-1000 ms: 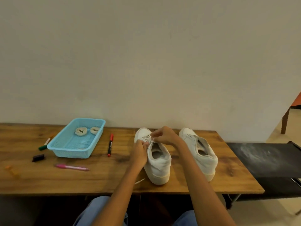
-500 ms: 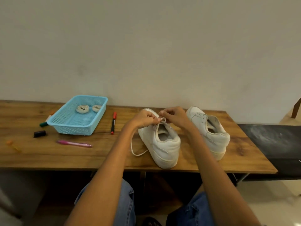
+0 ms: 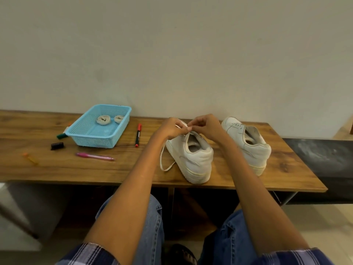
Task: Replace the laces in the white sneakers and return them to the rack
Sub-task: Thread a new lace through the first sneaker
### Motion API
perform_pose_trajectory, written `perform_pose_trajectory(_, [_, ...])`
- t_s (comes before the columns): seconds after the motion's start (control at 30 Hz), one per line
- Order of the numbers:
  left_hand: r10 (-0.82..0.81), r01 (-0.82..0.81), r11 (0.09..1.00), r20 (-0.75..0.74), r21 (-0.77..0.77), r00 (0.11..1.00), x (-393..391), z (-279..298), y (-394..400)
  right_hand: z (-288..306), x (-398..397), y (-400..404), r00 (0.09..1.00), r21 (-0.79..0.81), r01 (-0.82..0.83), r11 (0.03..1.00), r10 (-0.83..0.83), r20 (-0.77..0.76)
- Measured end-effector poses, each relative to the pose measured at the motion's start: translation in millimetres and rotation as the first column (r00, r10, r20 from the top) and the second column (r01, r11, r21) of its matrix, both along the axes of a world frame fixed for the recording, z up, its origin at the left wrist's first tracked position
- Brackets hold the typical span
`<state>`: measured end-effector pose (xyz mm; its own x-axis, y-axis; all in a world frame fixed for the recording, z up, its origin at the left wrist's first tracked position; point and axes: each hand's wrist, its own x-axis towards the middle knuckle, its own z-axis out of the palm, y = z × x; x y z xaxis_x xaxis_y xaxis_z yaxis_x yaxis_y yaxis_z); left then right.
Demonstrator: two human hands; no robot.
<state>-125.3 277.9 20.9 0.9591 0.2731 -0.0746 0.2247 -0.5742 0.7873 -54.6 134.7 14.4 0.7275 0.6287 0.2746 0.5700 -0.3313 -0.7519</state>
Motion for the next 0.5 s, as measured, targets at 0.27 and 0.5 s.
perform_pose_trajectory(0.27, [0.083, -0.129, 0.984, 0.325, 0.124, 0.942, 0.6, -4.4, -8.4, 2.5, 3.7, 4.7, 0.996, -0.109, 0.056, 0.993, -0.048, 0.080])
perform_pose_trajectory(0.5, [0.126, -0.289, 0.933, 0.556, 0.216, 0.822, 10.9, -11.2, -16.8, -2.7, 3.3, 23.8, 0.983, 0.084, 0.180, 0.980, -0.176, -0.051])
